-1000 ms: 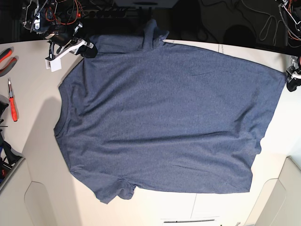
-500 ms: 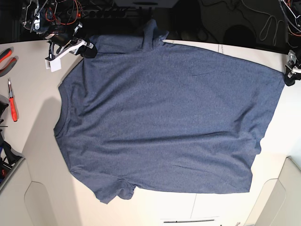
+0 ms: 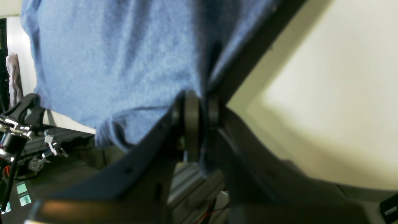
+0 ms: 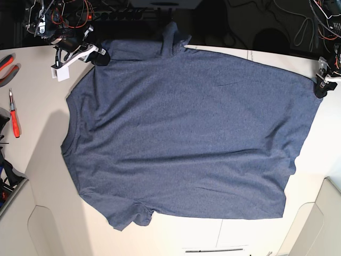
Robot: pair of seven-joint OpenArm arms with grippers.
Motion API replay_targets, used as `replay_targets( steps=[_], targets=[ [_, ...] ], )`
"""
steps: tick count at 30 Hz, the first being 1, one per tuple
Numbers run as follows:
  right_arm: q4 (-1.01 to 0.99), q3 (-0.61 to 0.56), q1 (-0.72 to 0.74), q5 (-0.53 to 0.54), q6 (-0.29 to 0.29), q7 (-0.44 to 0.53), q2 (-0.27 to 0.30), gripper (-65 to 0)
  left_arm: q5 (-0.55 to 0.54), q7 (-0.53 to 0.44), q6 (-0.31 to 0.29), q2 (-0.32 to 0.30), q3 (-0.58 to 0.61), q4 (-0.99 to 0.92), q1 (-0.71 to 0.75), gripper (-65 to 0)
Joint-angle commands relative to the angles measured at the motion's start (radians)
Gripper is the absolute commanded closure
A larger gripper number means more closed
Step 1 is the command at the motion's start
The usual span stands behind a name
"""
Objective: Layout the t-shirt on the table in an organized manner, then fold the t-shirt properly
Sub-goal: 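Hold both shoulder corners and pull them apart to stretch the shirt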
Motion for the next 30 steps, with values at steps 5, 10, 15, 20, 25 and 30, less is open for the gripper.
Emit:
replay_targets(
  steps=[5, 10, 15, 20, 25, 30],
  targets=[
    [0.011, 0.003, 0.000, -0.003, 0.000, 0.000, 0.008, 0.0, -0.018, -0.002, -0.012, -0.017, -0.004, 0.014, -0.002, -28.6],
    [0.011, 0.003, 0.000, -0.003, 0.000, 0.000, 0.008, 0.0, -0.027, -0.002, -0.012, -0.017, -0.004, 0.014, -0.002, -18.5],
    [0.011, 0.003, 0.000, -0.003, 0.000, 0.000, 0.008, 0.0, -0.028, -0.002, -0.012, -0.017, -0.004, 0.014, -0.002, -9.6],
    [0.011, 0.003, 0.000, -0.003, 0.000, 0.000, 0.008, 0.0, -0.029, -0.002, -0.012, -0.017, -0.004, 0.014, -0.002, 0.0],
    [0.011, 0.003, 0.003, -0.003, 0.000, 0.001, 0.008, 0.0, -0.028, -0.002, -0.012, -0.017, -0.004, 0.014, -0.005, 0.0],
    [0.011, 0.003, 0.006, 0.013, 0.037, 0.000, 0.008, 0.0, -0.028, -0.002, -0.012, -0.017, -0.004, 0.014, -0.005, 0.0]
  ],
)
